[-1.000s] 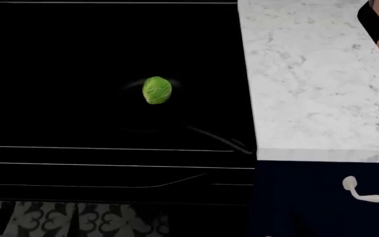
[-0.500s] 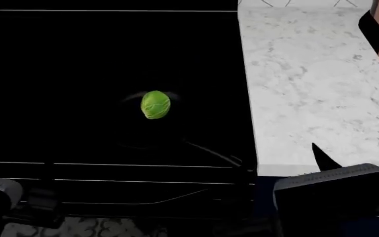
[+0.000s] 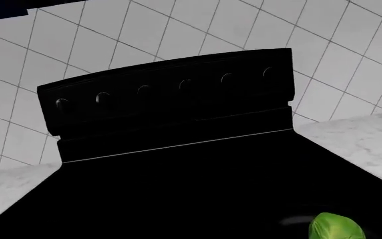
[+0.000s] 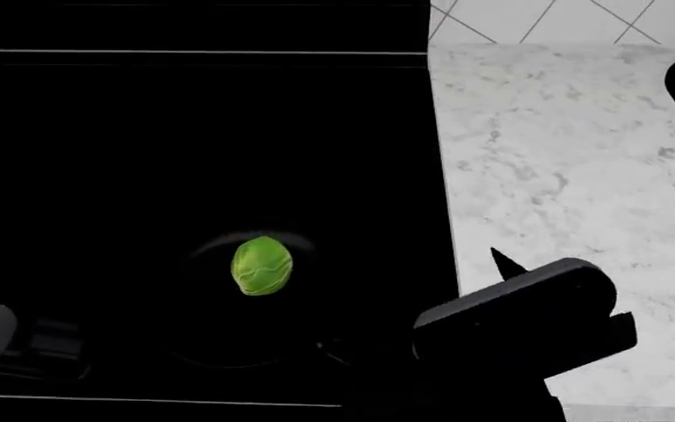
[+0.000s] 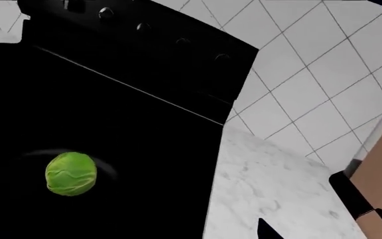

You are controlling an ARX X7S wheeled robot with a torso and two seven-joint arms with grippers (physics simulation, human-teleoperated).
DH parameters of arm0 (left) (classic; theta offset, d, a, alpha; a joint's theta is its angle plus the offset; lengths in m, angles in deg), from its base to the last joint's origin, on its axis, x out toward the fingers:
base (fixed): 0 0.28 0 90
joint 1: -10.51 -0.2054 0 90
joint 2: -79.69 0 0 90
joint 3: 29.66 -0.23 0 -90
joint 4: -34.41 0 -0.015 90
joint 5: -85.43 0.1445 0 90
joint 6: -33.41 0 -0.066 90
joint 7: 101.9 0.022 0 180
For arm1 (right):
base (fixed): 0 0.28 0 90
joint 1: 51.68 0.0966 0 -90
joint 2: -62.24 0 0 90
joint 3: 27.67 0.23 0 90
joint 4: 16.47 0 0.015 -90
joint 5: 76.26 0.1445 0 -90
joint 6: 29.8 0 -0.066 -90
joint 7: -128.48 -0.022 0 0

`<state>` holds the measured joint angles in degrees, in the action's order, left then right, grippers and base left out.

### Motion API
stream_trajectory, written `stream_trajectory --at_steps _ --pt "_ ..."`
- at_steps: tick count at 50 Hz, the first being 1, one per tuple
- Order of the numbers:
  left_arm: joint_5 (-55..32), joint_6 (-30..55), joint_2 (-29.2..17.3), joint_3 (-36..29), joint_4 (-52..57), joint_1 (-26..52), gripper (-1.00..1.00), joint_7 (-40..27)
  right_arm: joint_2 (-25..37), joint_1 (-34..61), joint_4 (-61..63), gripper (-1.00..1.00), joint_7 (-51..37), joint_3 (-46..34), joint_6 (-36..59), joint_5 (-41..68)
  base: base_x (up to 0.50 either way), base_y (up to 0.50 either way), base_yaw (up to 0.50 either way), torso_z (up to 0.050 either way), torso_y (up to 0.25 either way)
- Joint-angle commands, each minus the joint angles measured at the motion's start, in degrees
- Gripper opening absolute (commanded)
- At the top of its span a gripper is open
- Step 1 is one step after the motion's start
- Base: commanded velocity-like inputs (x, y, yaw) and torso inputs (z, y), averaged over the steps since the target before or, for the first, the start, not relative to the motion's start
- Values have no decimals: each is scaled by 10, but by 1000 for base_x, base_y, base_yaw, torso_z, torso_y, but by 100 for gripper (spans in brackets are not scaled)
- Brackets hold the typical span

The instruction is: Pick up the pan and dump the vegetables in it onto the plate. Then return the pan to the stove.

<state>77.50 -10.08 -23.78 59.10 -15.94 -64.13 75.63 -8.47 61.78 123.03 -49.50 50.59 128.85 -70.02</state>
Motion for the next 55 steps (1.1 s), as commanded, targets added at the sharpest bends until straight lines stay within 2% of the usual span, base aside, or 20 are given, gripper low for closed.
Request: stream_trajectory --at_steps 1,6,10,19,29,36,55 --pt "7 -6 19 13 -6 -8 100 4 7 5 -11 100 60 -45 85 30 0 0 0 0 0" --pt "4 -8 17 13 -9 -13 100 5 19 21 -5 100 70 -53 138 40 0 0 0 0 0" --pt "5 -18 16 12 -14 -18 100 3 33 72 22 100 75 -41 213 59 0 0 0 0 0" --pt "5 -17 13 6 -11 -21 100 0 71 100 -22 100 -1 -19 212 184 0 0 0 0 0" --pt "-1 -22 10 7 -14 -24 100 1 61 109 -94 100 3 -83 158 184 0 0 0 0 0" --pt "-5 -25 9 11 -14 -30 100 1 62 126 -193 100 29 -132 73 168 0 0 0 0 0" --pt "-8 -30 5 1 -24 -29 100 -4 46 153 -306 100 64 -187 -8 152 0 0 0 0 0"
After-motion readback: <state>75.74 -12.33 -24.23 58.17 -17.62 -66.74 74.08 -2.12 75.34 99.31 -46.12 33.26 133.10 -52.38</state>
